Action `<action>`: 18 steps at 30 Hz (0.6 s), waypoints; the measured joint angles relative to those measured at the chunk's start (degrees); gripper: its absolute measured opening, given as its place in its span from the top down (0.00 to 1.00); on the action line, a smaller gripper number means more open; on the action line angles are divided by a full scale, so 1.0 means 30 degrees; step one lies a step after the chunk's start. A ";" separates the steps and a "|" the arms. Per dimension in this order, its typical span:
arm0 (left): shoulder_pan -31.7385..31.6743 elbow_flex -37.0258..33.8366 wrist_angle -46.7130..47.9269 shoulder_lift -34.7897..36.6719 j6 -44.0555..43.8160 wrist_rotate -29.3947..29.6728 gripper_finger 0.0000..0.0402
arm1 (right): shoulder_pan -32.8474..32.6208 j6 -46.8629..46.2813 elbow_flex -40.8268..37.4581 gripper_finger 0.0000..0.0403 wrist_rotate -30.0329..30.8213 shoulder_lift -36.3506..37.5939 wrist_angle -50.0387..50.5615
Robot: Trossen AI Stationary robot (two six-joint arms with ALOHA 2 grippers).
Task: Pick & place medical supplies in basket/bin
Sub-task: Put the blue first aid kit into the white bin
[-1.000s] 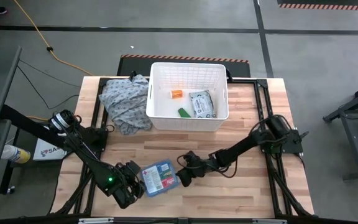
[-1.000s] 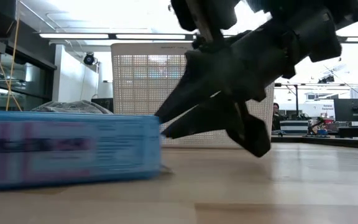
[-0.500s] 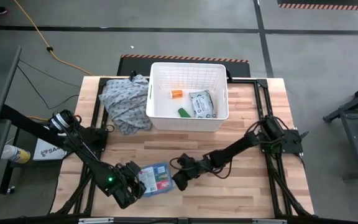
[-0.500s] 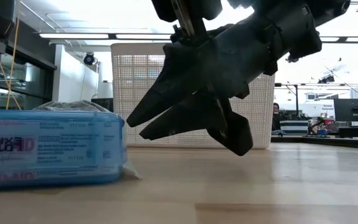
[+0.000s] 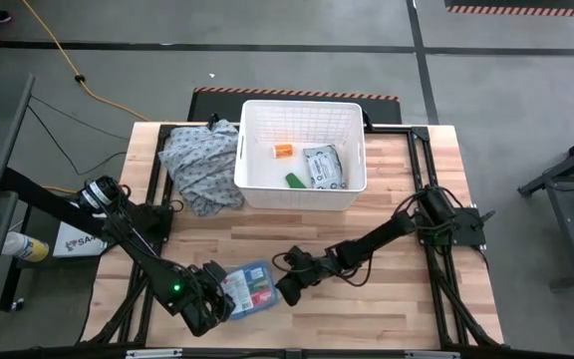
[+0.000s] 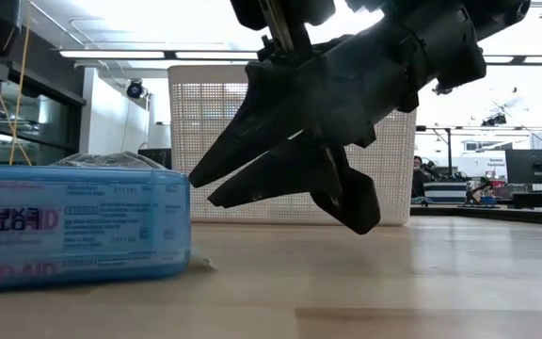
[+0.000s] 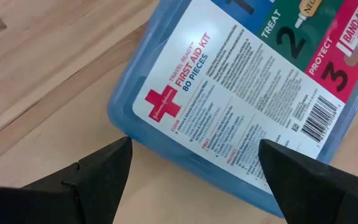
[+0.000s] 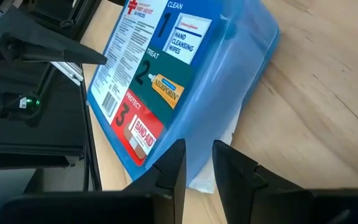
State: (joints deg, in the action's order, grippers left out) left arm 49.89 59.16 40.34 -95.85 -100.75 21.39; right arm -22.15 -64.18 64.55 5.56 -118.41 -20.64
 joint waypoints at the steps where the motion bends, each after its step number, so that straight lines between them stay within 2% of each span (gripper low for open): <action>1: 0.0000 -0.0007 0.0007 0.0000 -0.0007 0.0007 0.05 | 0.0007 0.0005 0.0000 0.82 0.0000 0.0000 -0.0035; 8: -0.0007 -0.0127 -0.0263 0.0000 -0.0007 0.0310 0.05 | 0.0000 0.0051 0.0000 0.82 -0.0051 0.0000 -0.0060; 15: 0.0011 -0.2160 -0.4536 0.0069 -0.0569 0.0846 0.05 | -0.0041 0.0058 -0.0022 0.82 -0.0293 0.0000 -0.0229; 18: 0.0022 -0.2336 -0.4741 0.0073 -0.1005 0.0940 0.05 | -0.0022 0.0058 -0.0022 0.82 -0.0539 0.0000 -0.0258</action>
State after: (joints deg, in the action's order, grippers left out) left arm 49.95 52.15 26.12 -95.64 -103.77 24.21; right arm -22.22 -64.01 64.49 3.95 -118.41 -21.41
